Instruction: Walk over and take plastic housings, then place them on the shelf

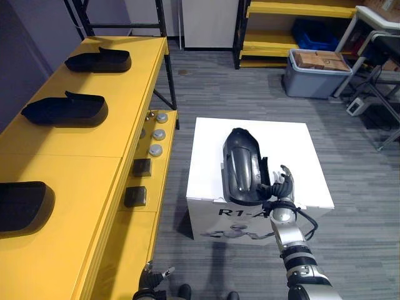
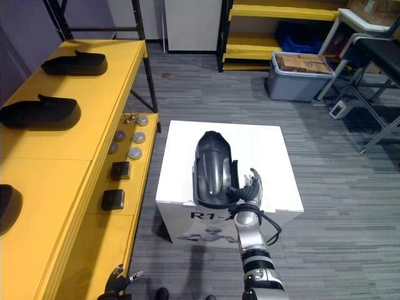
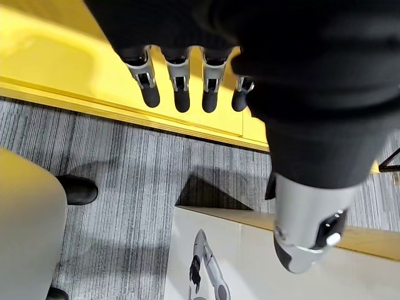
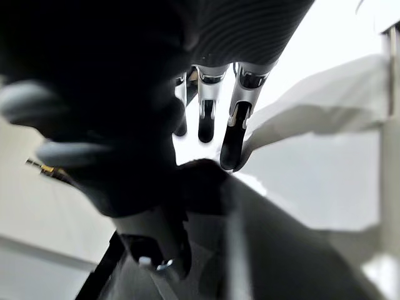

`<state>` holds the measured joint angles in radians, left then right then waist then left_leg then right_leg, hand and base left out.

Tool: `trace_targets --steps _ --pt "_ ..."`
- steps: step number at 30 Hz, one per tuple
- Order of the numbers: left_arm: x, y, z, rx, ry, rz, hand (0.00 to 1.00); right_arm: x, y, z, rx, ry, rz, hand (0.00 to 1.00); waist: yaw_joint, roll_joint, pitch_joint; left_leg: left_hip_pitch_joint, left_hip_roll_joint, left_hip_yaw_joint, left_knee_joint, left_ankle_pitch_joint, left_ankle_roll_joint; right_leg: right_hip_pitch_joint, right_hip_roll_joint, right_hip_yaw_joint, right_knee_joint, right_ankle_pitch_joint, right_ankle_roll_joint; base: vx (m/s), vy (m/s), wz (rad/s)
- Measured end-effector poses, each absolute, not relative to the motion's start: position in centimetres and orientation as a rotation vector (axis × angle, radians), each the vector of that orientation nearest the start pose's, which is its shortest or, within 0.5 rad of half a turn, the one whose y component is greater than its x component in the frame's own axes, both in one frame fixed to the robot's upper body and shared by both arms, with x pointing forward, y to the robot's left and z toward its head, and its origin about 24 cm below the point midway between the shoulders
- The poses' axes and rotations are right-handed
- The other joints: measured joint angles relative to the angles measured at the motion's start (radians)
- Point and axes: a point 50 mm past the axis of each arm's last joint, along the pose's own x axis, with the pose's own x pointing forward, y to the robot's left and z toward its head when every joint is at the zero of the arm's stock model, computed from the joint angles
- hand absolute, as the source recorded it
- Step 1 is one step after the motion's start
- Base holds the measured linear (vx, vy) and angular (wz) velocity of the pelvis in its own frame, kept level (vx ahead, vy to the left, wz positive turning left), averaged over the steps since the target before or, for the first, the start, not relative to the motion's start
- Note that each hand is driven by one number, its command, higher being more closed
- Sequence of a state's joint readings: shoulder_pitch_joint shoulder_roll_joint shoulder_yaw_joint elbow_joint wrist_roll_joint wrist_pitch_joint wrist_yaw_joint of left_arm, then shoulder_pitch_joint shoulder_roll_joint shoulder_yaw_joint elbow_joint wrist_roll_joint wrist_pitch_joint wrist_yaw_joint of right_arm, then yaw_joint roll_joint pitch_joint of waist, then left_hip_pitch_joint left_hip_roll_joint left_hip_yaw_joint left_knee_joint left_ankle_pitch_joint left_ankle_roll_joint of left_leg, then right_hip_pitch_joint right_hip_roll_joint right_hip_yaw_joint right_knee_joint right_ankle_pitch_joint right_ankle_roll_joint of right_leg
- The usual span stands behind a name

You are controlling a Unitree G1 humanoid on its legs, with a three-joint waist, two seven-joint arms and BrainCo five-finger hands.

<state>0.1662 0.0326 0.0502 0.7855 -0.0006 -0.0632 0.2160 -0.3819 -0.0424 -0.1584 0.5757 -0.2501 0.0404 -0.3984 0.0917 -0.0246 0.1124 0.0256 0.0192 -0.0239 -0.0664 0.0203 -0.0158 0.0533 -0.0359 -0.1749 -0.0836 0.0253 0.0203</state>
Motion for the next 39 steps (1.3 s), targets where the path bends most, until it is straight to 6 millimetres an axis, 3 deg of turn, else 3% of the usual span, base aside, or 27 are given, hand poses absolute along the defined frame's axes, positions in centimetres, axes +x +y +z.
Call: trace_targets --steps 8,15,22,29,34,39 --pt "11.9 18.8 -13.8 0.089 0.885 0.312 0.00 31.7 -18.4 1.6 -0.172 0.206 -0.398 1.00 0.000 -0.010 0.006 0.014 0.005 0.026 -0.009 -0.003 -0.004 -0.001 0.003 0.025 0.000 0.000 0.000 0.01 0.003 -0.09" --pt "11.9 18.9 -13.8 0.088 0.884 0.313 0.00 31.8 -17.9 1.7 -0.187 0.199 -0.330 1.00 -0.001 -0.012 0.008 0.016 0.005 0.025 -0.010 -0.003 -0.004 0.000 0.005 0.025 0.000 0.000 0.000 0.00 -0.001 -0.01" --pt "12.4 18.6 -13.0 0.074 0.827 0.318 0.00 31.2 -17.4 3.0 -0.153 0.118 -0.321 1.00 0.000 -0.012 0.008 0.015 0.003 0.023 -0.005 -0.003 -0.004 0.002 0.000 0.024 0.001 -0.001 0.001 0.00 0.000 0.00" --pt "15.7 18.4 -8.8 0.038 0.574 0.347 0.00 29.8 -18.0 5.4 -0.130 -0.007 -0.380 1.00 -0.001 -0.012 0.007 -0.002 0.005 0.018 0.011 -0.004 -0.004 -0.012 -0.004 0.023 0.012 -0.006 0.005 0.00 0.002 0.02" --pt "18.4 18.1 -3.7 -0.006 0.317 0.370 0.00 29.3 -17.9 8.2 -0.099 -0.140 -0.405 1.00 -0.003 -0.012 0.007 -0.002 0.004 0.017 0.018 -0.006 -0.001 -0.011 -0.006 0.022 0.017 -0.008 0.005 0.00 0.000 0.00" --pt "20.3 16.8 1.3 -0.062 0.069 0.324 0.00 28.9 -16.3 11.1 -0.069 -0.291 -0.353 1.00 -0.004 -0.013 0.006 0.005 0.002 0.017 0.023 -0.006 0.000 -0.001 -0.007 0.021 0.017 -0.008 0.005 0.00 0.000 0.00"
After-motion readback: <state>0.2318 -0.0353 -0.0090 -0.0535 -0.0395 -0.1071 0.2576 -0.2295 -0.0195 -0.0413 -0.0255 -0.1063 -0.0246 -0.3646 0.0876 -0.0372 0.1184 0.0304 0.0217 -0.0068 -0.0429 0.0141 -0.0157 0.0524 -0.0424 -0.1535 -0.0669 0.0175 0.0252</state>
